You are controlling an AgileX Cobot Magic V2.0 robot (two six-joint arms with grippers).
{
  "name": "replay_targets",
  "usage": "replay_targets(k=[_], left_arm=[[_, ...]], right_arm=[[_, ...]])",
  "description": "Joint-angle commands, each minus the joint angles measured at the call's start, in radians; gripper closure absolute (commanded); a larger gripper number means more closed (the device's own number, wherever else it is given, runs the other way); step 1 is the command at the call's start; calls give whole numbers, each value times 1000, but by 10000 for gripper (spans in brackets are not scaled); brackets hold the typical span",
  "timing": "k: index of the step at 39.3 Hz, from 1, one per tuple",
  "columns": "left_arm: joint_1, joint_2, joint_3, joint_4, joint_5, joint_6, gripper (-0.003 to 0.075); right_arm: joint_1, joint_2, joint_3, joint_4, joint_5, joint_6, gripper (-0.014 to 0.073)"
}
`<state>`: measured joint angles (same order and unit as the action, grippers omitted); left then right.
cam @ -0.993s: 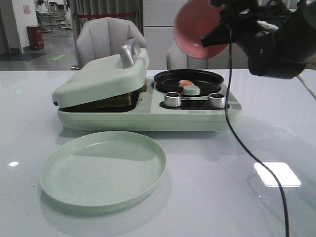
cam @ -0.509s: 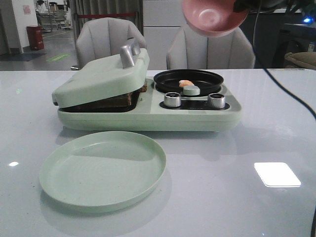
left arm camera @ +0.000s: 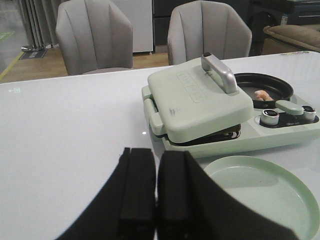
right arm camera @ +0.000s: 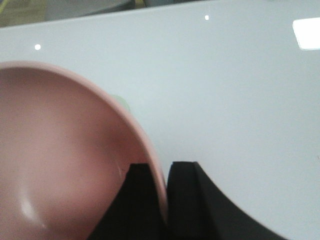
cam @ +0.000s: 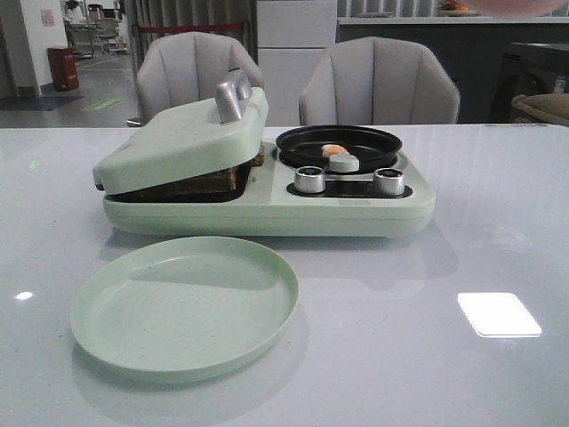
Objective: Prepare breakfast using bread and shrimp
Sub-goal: 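Carry the emptied pink bowl back beside the sandwich maker, then set the pink bowl down, open the right gripper and withdraw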
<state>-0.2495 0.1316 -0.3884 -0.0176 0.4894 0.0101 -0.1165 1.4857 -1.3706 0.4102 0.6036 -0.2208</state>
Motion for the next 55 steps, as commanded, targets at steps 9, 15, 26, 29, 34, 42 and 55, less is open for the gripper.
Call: replay_targets(k=[9, 15, 26, 29, 34, 42, 55], left_arm=[[-6, 9, -25, -10, -83, -10, 606], [-6, 9, -25, -10, -83, -10, 606], [-6, 9, -25, -10, -83, -10, 606], [-6, 9, -25, -10, -83, -10, 606], [-6, 9, -25, -10, -83, -10, 606], [-6, 9, -25, -10, -83, -10, 606], [-6, 9, -25, -10, -83, -10, 606]], right_arm=[[-60, 20, 133, 5, 7, 1, 457], [-59, 111, 155, 5, 16, 1, 457], [-59, 257, 155, 11, 14, 1, 457], [-59, 290, 154, 11, 6, 1, 457], [-59, 325, 153, 11, -10, 0, 449], [-59, 336, 152, 11, -26, -38, 256], [-55, 212, 85, 11, 4, -143, 72]])
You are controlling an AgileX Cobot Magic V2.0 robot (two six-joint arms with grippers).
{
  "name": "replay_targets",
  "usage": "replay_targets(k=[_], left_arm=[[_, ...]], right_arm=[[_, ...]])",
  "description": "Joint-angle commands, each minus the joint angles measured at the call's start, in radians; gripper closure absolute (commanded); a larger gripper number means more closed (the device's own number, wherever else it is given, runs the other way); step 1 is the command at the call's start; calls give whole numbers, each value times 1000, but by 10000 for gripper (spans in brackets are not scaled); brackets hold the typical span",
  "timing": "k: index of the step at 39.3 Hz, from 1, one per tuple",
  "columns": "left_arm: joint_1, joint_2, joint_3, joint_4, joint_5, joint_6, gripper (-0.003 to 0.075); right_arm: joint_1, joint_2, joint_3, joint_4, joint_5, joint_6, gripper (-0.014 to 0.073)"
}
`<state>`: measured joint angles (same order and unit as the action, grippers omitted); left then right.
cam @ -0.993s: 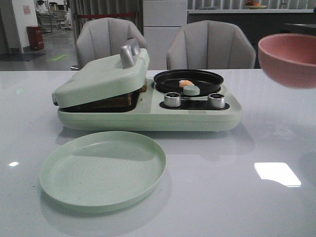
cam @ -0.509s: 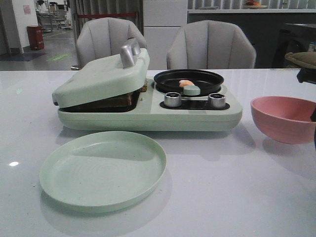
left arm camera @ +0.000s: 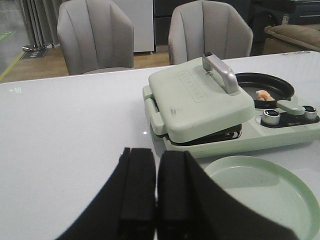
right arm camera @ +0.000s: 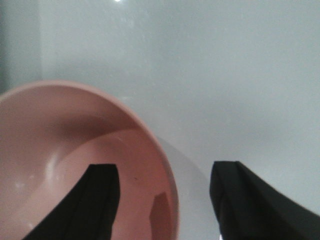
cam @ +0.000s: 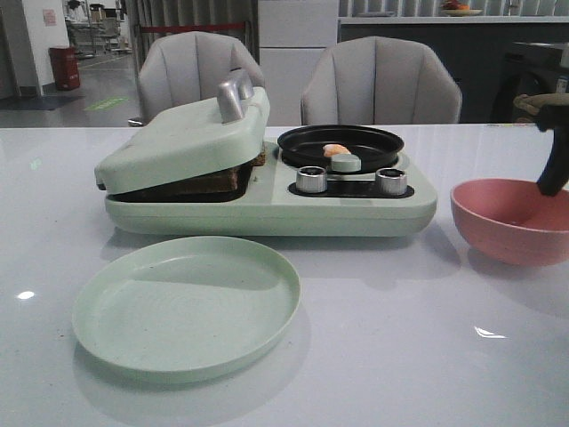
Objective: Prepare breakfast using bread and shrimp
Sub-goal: 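Set the pink bowl down, open the right gripper and withdraw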
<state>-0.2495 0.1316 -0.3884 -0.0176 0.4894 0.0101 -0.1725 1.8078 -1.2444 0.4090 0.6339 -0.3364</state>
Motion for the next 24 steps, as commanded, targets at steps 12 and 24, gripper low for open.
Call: replay_targets(k=[12, 24], left_arm=[[-6, 9, -25, -10, -83, -10, 606], [-6, 9, -25, -10, -83, -10, 606]], right_arm=[[122, -362, -41, 12, -93, -75, 77], [270, -527, -9, 15, -97, -80, 88]])
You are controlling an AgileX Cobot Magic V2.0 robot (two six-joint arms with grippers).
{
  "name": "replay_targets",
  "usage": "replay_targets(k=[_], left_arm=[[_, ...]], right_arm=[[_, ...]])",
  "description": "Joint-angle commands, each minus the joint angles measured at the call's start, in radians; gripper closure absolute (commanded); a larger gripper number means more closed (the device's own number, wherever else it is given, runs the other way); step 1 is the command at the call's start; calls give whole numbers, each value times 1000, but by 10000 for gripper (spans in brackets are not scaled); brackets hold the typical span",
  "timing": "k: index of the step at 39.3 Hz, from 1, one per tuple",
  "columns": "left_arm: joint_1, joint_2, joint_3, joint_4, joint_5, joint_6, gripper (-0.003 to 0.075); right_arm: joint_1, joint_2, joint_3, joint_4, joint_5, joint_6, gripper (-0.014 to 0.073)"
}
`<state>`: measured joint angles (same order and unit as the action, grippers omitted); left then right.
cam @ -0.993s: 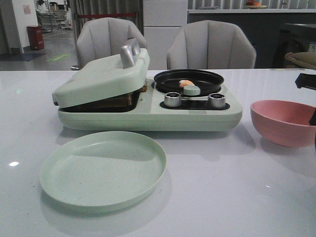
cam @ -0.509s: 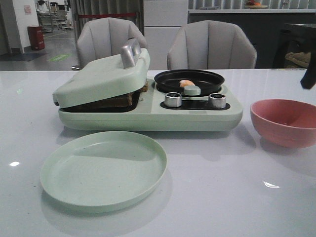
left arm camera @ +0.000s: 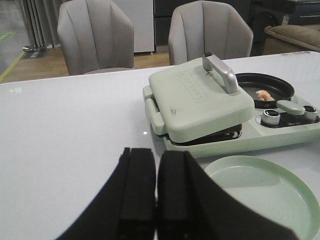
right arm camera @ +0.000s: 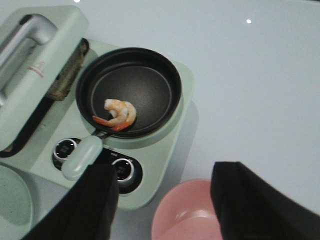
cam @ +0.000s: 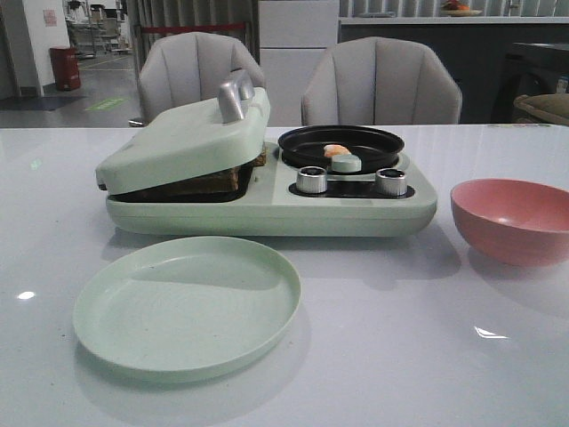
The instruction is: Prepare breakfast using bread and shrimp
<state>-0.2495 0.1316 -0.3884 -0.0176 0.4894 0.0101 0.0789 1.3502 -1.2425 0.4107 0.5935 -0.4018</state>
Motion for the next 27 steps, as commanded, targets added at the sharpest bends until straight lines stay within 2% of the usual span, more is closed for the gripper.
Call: replay_targets(k=[1, 17, 27], left_arm=[[-6, 9, -25, -10, -83, -10, 606], [-6, 9, -25, -11, -83, -10, 606], [-6, 9, -25, -11, -83, -10, 606]], right_arm=[[28, -87, 1, 13, -62, -14, 88], [176, -462, 341, 15, -362, -14, 88], [203, -764, 607, 16, -507, -14, 88]])
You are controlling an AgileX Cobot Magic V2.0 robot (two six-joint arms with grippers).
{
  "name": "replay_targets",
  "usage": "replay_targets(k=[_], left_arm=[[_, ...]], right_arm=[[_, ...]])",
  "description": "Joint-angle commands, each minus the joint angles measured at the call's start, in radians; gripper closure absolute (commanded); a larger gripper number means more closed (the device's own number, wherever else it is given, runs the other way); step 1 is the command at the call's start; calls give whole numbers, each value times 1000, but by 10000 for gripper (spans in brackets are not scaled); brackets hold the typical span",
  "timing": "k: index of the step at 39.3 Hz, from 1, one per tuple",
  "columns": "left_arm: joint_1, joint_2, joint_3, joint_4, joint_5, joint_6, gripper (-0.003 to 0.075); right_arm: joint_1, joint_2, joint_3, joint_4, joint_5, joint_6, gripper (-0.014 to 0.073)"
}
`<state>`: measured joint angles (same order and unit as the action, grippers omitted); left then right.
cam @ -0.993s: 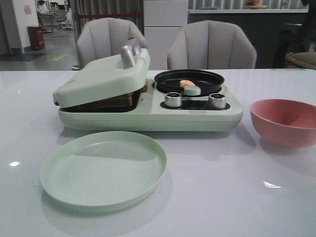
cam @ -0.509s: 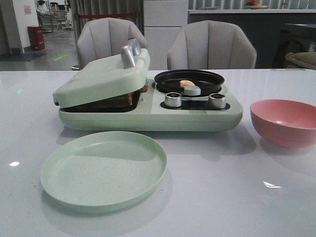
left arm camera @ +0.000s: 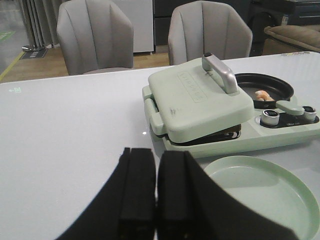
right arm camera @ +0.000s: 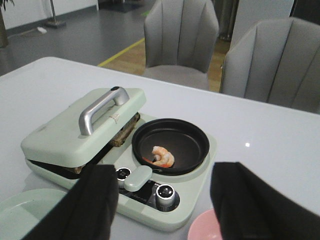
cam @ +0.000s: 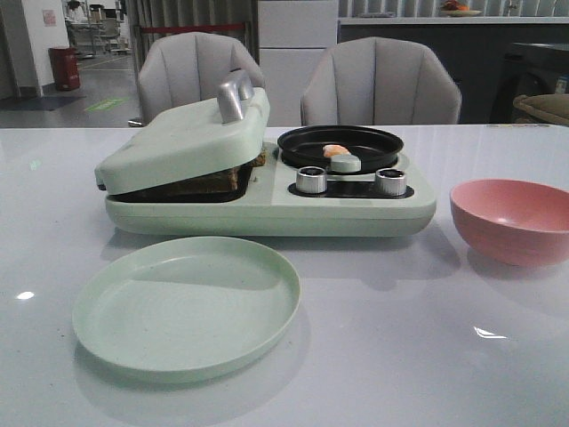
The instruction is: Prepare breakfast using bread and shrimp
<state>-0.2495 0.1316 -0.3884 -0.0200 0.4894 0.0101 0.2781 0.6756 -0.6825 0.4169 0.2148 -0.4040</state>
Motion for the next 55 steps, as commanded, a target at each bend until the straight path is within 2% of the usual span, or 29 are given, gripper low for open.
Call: replay_targets(k=[1, 14, 18, 48, 52, 55], left_arm=[[-6, 9, -25, -9, -83, -10, 606], [-6, 9, -25, -9, -83, -10, 606], [-6, 9, -25, -9, -83, -10, 606], [-6, 9, -25, -9, -83, -10, 606], [-6, 9, -25, -9, -83, -10, 606], [-6, 9, -25, -9, -83, -10, 606]], right_arm=[[3, -126, 70, 9, -137, -12, 88], [3, -545, 385, 17, -155, -12, 88], [3, -606, 442, 17, -155, -12, 88], [3, -614, 477, 17, -163, -12, 90], [3, -614, 477, 17, -165, -12, 158], [3, -614, 477, 17, -165, -12, 291]])
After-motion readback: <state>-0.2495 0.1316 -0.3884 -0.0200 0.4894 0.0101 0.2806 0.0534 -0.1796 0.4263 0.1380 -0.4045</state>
